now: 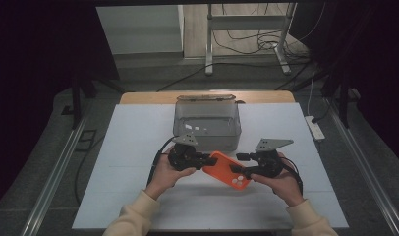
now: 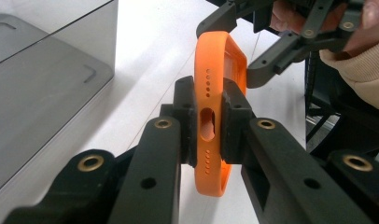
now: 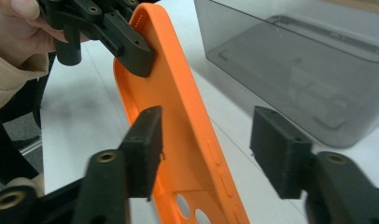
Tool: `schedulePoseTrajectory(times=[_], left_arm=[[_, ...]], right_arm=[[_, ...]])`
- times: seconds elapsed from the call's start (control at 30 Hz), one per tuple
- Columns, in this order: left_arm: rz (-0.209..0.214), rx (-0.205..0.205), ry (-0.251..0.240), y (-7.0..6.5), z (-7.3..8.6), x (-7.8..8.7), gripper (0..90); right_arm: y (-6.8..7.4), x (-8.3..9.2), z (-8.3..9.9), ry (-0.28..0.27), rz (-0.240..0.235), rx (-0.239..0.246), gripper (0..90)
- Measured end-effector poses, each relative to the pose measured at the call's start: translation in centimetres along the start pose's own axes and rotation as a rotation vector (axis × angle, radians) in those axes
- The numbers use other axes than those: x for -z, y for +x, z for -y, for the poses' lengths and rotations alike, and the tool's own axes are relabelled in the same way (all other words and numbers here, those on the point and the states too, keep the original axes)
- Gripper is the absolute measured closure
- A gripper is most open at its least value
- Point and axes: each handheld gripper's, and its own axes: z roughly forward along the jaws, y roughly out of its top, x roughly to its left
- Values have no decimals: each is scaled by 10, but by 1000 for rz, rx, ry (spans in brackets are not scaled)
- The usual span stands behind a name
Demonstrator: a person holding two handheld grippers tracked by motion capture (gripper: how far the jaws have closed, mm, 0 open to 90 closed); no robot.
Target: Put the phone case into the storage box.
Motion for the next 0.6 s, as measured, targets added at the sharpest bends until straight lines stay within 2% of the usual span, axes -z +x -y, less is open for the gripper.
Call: schedulePoseTrajectory(times=[0.07,0.33,0.47,0.6], left_arm=[[2,-1,0,0,0,0,800],[12,-16,9,-1,0,-2,800],[14,-19,9,-2,0,-2,800],[19,-15,13,-1,1,-3,800]], right_arm=[[0,0,0,7,-9,-14,509],[1,-2,0,38,-32,-16,612],[-1,-2,1,54,-40,-37,700],[-1,-2,2,68,-51,-38,731]])
